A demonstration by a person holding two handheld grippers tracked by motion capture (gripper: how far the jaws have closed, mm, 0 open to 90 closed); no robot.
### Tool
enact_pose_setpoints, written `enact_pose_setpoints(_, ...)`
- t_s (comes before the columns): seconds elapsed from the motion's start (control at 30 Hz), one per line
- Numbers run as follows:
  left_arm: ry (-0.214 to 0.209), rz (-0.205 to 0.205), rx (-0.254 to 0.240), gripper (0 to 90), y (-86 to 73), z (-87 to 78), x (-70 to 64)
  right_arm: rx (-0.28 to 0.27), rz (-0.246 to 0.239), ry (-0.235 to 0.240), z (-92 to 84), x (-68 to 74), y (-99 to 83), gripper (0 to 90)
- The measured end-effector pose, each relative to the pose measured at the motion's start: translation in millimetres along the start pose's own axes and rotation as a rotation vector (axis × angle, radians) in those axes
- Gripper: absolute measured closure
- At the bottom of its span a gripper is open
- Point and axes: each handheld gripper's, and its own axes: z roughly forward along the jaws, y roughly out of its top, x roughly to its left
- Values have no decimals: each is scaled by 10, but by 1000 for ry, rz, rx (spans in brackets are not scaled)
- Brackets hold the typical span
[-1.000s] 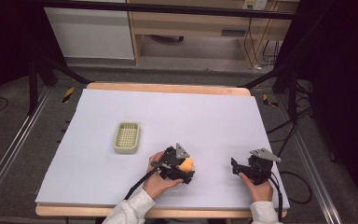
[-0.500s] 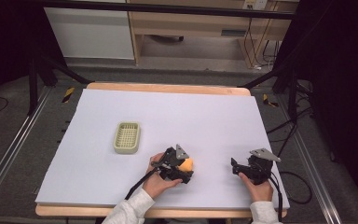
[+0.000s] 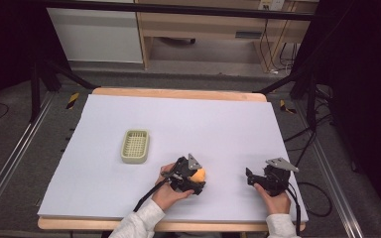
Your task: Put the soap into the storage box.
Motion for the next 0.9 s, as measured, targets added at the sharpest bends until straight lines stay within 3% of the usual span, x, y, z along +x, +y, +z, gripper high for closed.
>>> enact_pose_setpoints(0.9,14,8,8,262,1,-25,-16,1,1,2,-2,-3,1,52)
